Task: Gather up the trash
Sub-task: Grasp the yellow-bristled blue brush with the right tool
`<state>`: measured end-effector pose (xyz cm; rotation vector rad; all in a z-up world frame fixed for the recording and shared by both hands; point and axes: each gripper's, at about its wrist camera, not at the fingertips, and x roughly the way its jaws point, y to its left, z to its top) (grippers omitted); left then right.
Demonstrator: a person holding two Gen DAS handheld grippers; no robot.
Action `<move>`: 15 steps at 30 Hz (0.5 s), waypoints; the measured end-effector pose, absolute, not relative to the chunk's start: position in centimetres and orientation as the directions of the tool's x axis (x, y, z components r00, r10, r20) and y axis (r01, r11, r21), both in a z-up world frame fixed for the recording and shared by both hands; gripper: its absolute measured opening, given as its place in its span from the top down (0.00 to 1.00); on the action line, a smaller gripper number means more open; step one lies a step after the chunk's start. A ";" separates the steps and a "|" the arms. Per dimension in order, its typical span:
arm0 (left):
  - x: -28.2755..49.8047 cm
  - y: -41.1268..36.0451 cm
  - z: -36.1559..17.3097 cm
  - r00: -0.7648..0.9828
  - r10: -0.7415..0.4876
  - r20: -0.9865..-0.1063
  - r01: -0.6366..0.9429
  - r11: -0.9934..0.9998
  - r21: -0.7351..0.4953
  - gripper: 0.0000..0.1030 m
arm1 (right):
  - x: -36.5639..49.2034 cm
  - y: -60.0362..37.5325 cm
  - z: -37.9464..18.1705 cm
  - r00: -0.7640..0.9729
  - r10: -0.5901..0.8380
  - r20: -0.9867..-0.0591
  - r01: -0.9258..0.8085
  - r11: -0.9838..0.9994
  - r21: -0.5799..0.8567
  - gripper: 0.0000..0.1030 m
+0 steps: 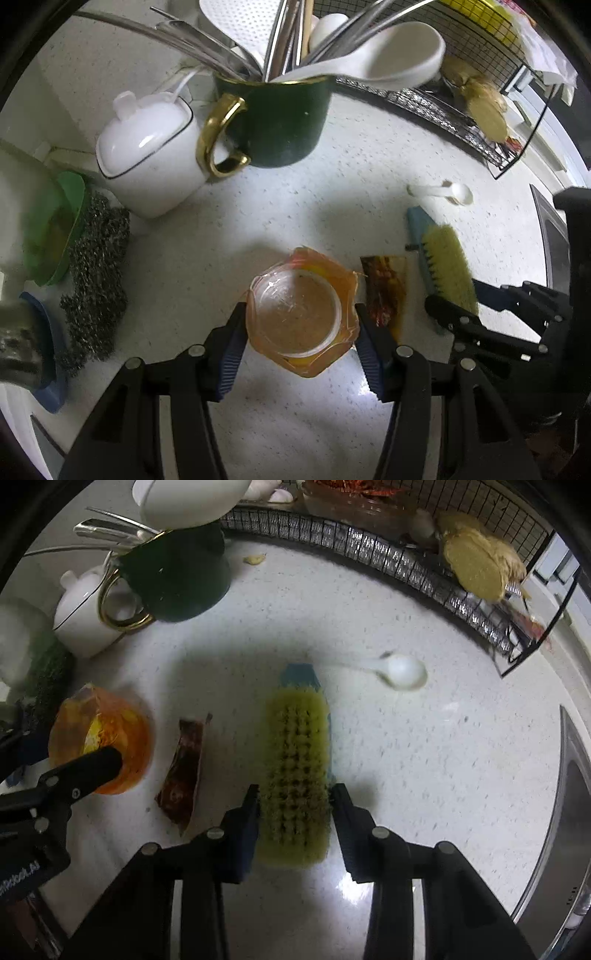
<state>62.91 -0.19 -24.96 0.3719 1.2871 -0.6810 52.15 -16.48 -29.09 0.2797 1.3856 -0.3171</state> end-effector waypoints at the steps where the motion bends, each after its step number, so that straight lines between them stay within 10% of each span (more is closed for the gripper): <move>1: 62.5 -0.2 -25.0 0.121 -0.258 -0.959 0.650 0.750 -0.119 0.49 | 51.6 -16.4 -29.1 0.154 -0.050 -0.987 0.379 0.925 0.012 0.65; 15: 55.6 -0.7 -24.2 0.072 -0.296 -0.953 0.681 0.712 -0.170 0.49 | 43.7 -16.4 -28.1 0.149 -0.048 -0.988 0.436 0.899 0.022 0.66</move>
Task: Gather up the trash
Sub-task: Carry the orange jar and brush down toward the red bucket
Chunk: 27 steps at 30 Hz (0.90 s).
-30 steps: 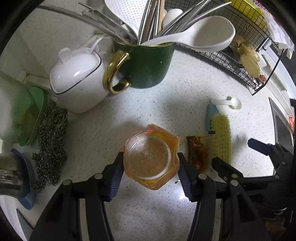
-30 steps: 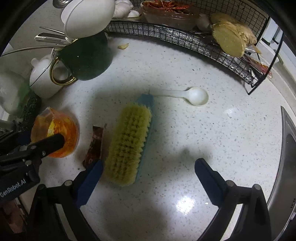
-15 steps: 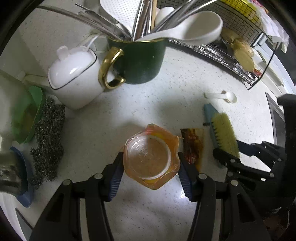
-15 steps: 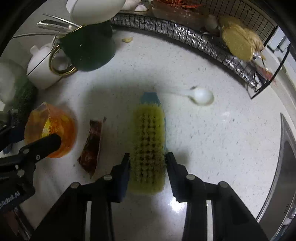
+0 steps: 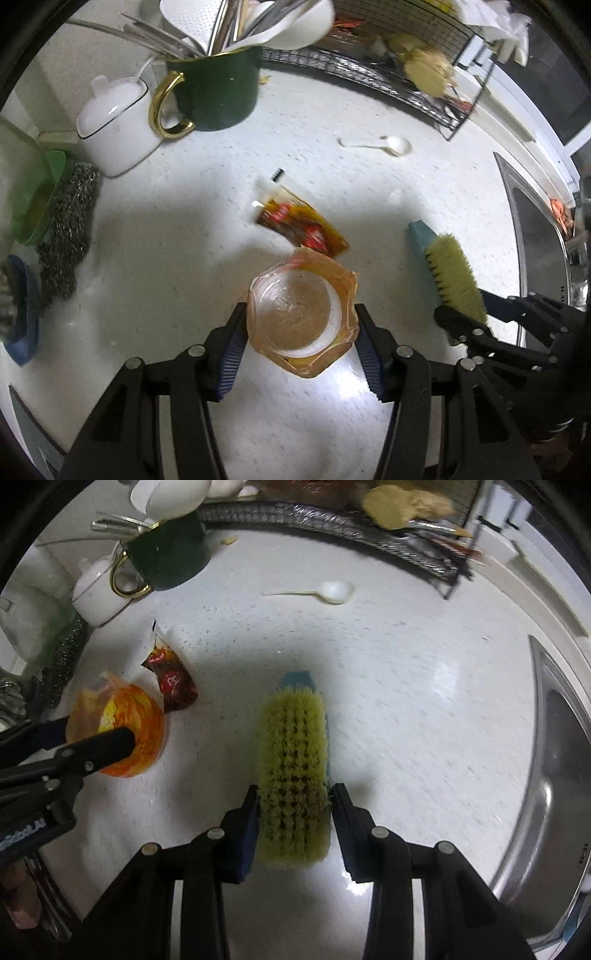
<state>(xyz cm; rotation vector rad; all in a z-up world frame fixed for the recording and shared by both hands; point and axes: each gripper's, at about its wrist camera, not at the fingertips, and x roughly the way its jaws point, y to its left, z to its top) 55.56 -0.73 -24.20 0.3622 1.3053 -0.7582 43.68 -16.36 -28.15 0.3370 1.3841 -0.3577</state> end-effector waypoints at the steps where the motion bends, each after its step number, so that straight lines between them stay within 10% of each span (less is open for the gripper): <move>1: 54.8 -0.6 -23.7 0.072 -0.300 -0.951 0.685 0.708 -0.171 0.49 | 43.2 -16.1 -27.7 0.157 -0.052 -0.986 0.439 0.898 0.023 0.66; 27: 24.2 5.0 -15.0 0.243 -0.304 -0.921 0.664 0.744 -0.070 0.49 | 17.5 -12.9 -15.8 0.405 -0.022 -0.914 0.322 0.939 0.120 0.66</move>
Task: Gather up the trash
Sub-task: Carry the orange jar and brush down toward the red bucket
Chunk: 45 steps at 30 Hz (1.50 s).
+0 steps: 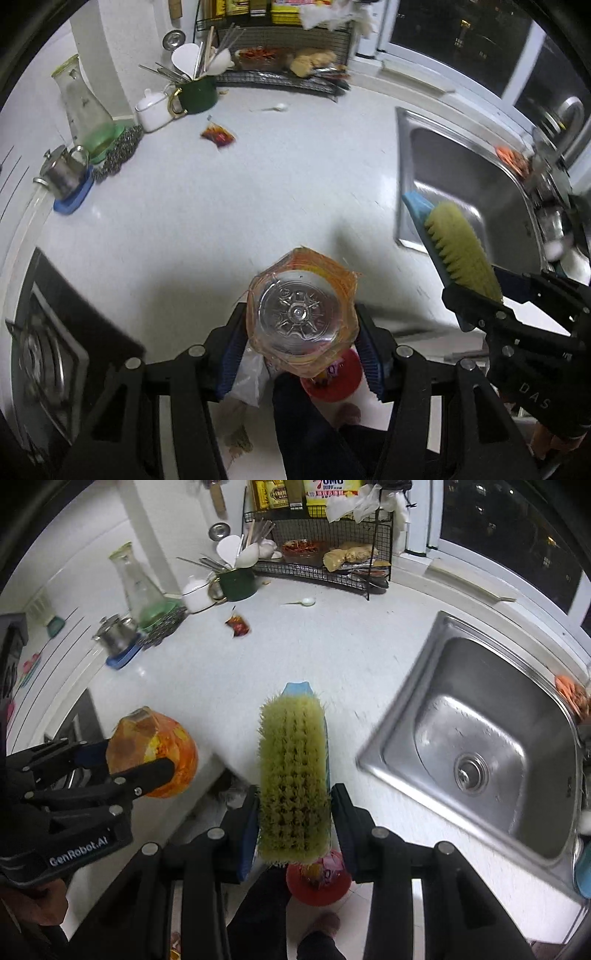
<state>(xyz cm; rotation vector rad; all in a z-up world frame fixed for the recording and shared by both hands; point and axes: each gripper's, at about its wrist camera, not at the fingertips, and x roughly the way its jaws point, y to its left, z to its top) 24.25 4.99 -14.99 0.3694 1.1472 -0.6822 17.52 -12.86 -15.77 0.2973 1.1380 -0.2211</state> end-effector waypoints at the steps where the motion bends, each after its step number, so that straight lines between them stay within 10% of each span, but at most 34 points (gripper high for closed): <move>1: 23.3 5.1 -15.1 0.241 -0.304 -0.922 0.666 0.742 -0.071 0.49 | 16.6 -12.7 -15.7 0.407 -0.020 -0.913 0.320 0.940 0.122 0.66; 18: 15.7 6.2 -24.8 0.020 -0.257 -0.966 0.712 0.682 -0.167 0.49 | 8.2 -10.2 -22.3 0.281 0.035 -0.959 0.378 0.914 0.144 0.66; 45: 16.0 4.4 -60.6 -0.184 -0.197 -0.963 0.731 0.627 -0.269 0.49 | 9.9 -10.3 -57.5 0.074 0.066 -0.995 0.456 0.885 0.092 0.66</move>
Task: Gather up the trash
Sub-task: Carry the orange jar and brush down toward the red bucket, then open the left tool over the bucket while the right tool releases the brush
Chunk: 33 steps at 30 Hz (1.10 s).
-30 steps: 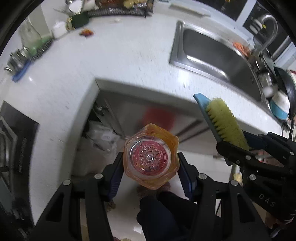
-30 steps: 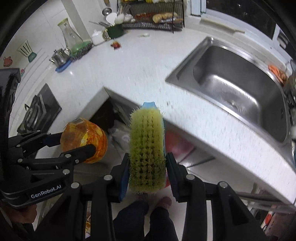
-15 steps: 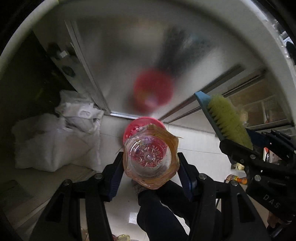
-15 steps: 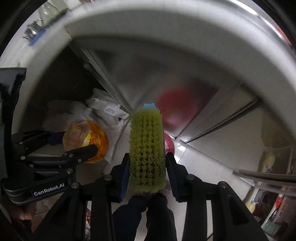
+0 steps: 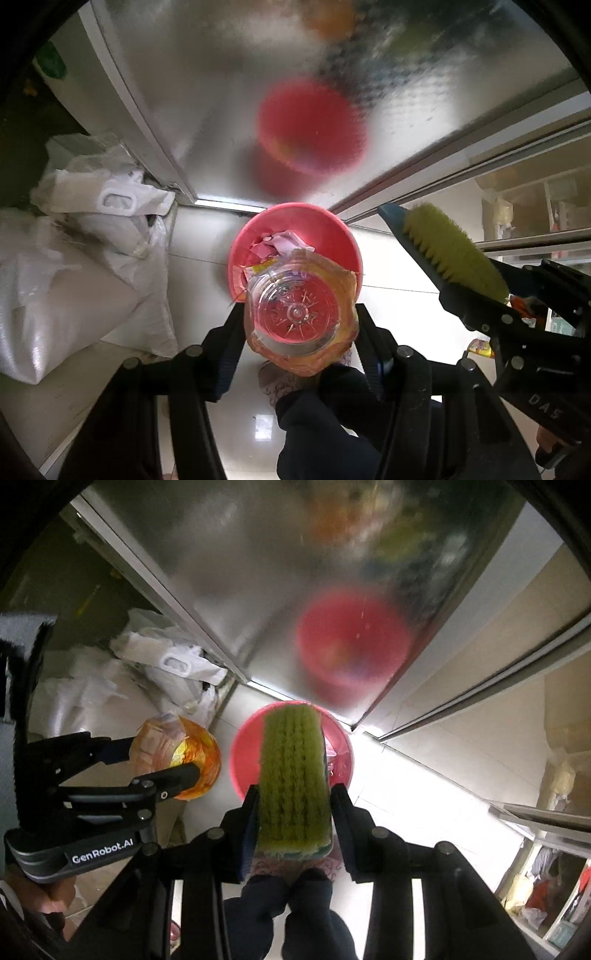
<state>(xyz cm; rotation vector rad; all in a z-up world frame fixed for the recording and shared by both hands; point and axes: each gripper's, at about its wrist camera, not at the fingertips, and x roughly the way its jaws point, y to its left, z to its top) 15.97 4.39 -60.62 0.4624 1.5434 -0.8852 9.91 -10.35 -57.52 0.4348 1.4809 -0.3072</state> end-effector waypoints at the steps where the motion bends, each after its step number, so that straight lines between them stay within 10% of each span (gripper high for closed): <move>1: 15.9 4.2 -61.2 -0.187 -0.198 -0.962 0.733 0.624 -0.272 0.49 | 10.0 -10.4 -58.3 0.074 0.070 -0.995 0.454 0.886 0.096 0.66; 8: 15.8 3.9 -63.8 -0.191 -0.198 -0.962 0.736 0.620 -0.273 0.47 | 9.7 -10.6 -60.6 0.087 0.069 -0.994 0.429 0.898 0.100 0.65; 18: 15.9 4.5 -61.7 -0.128 -0.201 -0.971 0.748 0.623 -0.228 0.16 | 8.4 -11.1 -59.3 0.103 0.046 -0.994 0.354 0.932 0.080 0.49; 33: 16.6 7.1 -39.5 -0.019 -0.261 -0.965 0.752 0.633 -0.186 0.13 | 7.8 -9.7 -37.8 0.205 -0.107 -0.973 0.367 0.930 -0.025 0.17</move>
